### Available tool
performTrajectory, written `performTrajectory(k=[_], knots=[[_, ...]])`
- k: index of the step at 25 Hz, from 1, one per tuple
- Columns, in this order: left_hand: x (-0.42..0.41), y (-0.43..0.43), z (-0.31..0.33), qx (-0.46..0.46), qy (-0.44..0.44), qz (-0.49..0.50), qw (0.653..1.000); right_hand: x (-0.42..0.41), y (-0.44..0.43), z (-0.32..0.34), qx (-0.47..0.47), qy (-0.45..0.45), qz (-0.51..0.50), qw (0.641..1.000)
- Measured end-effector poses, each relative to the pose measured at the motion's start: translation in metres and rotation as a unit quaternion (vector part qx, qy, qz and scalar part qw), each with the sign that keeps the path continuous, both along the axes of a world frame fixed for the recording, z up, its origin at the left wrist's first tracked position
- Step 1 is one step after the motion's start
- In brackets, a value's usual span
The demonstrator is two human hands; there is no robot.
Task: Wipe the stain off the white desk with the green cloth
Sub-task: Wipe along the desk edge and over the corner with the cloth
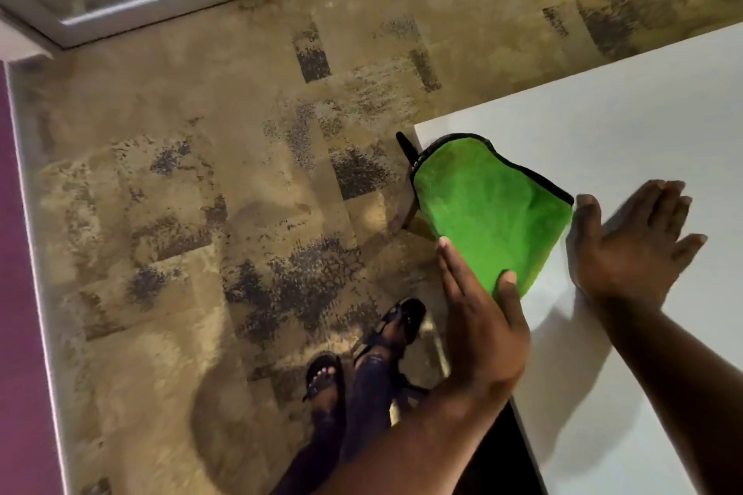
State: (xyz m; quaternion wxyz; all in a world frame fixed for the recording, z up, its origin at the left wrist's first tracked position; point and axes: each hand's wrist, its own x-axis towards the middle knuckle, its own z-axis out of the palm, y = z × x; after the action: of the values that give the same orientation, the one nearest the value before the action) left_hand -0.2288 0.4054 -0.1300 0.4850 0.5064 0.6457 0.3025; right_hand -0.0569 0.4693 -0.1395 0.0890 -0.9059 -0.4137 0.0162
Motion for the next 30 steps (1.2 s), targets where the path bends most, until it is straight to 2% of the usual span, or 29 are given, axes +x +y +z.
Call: performTrajectory(k=[5, 7, 12, 16, 19, 22, 25, 30], knots=[[-0.010, 0.069, -0.002, 0.020, -0.001, 0.029, 0.999, -0.003, 0.001, 0.005, -0.014, -0.003, -0.001, 1.000], [-0.009, 0.048, -0.003, 0.037, -0.009, 0.013, 0.999, -0.005, 0.001, 0.008, -0.015, 0.007, -0.002, 1.000], [-0.009, -0.058, 0.011, -0.018, -0.015, -0.053, 0.998, -0.004, 0.004, 0.016, -0.034, 0.029, -0.001, 0.999], [-0.018, 0.026, 0.007, -0.014, -0.027, -0.068, 0.997, -0.007, 0.003, 0.016, -0.035, 0.028, 0.000, 0.999], [-0.027, 0.102, 0.002, -0.015, -0.018, -0.025, 0.999, -0.007, 0.001, 0.013, -0.036, 0.026, -0.001, 0.999], [-0.028, 0.113, 0.004, 0.005, -0.010, -0.022, 1.000, -0.005, 0.002, 0.015, -0.041, 0.034, -0.003, 0.999], [-0.042, 0.105, 0.018, -0.017, -0.018, -0.050, 0.998, -0.010, 0.002, 0.016, -0.036, 0.038, -0.004, 0.999], [-0.066, 0.158, 0.015, 0.025, 0.049, -0.035, 0.998, -0.008, 0.008, 0.025, -0.042, 0.047, -0.005, 0.998]])
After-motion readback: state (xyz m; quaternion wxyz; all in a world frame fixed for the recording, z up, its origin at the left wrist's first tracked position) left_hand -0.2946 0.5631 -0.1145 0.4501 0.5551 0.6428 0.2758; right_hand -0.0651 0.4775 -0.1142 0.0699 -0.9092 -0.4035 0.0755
